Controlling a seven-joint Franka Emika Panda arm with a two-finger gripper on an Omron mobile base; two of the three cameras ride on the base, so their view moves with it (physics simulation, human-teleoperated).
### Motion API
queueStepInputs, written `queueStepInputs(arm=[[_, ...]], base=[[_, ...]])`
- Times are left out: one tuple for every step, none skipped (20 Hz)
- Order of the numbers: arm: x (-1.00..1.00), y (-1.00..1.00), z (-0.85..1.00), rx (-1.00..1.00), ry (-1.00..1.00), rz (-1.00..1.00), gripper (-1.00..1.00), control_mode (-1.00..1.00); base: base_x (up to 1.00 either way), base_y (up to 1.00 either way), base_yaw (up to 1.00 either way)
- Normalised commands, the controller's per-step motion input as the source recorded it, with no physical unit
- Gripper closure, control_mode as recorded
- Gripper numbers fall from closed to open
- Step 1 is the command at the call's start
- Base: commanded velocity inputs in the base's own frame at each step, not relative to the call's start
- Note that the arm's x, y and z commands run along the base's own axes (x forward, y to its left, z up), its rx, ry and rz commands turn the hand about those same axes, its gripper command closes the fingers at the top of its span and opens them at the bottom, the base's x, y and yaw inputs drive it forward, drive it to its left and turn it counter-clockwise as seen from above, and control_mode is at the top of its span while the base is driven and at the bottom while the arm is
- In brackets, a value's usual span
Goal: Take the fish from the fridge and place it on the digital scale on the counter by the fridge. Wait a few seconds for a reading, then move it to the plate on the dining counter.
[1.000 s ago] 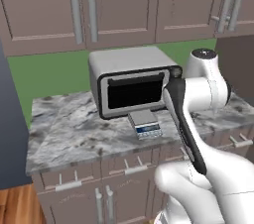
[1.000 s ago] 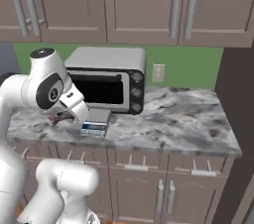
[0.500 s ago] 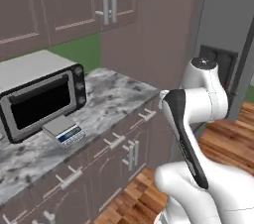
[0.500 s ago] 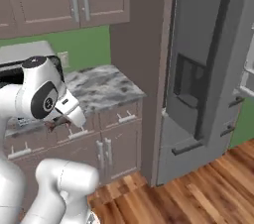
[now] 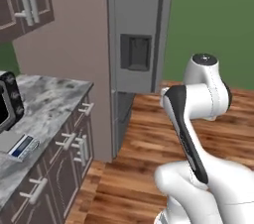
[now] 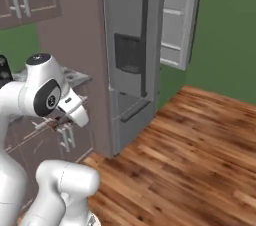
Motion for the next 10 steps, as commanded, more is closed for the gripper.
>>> queueStepInputs(arm=[[0.00, 0.00, 0.00, 0.00, 0.00, 0.00, 1.00, 1.00], [0.00, 0.00, 0.00, 0.00, 0.00, 0.00, 1.00, 1.00], [0.00, 0.00, 0.00, 0.00, 0.00, 0.00, 1.00, 1.00], [0.00, 0.00, 0.00, 0.00, 0.00, 0.00, 1.00, 1.00], [0.00, 0.00, 0.00, 0.00, 0.00, 0.00, 1.00, 1.00], [0.00, 0.00, 0.00, 0.00, 0.00, 0.00, 1.00, 1.00], [0.00, 0.00, 0.00, 0.00, 0.00, 0.00, 1.00, 1.00], [0.00, 0.00, 0.00, 0.00, 0.00, 0.00, 1.00, 1.00], [0.00, 0.00, 0.00, 0.00, 0.00, 0.00, 1.00, 1.00], [0.00, 0.00, 0.00, 0.00, 0.00, 0.00, 1.00, 1.00]], base=[[-1.00, 0.21, -0.56], [-1.00, 0.16, -0.54], [-1.00, 0.08, -0.52], [-1.00, 0.00, -0.49], [-1.00, 0.00, -0.46], [-1.00, 0.00, -0.44], [-1.00, 0.00, -0.42], [-1.00, -0.01, -0.40], [-1.00, -0.12, -0.40], [-1.00, -0.34, -0.39]])
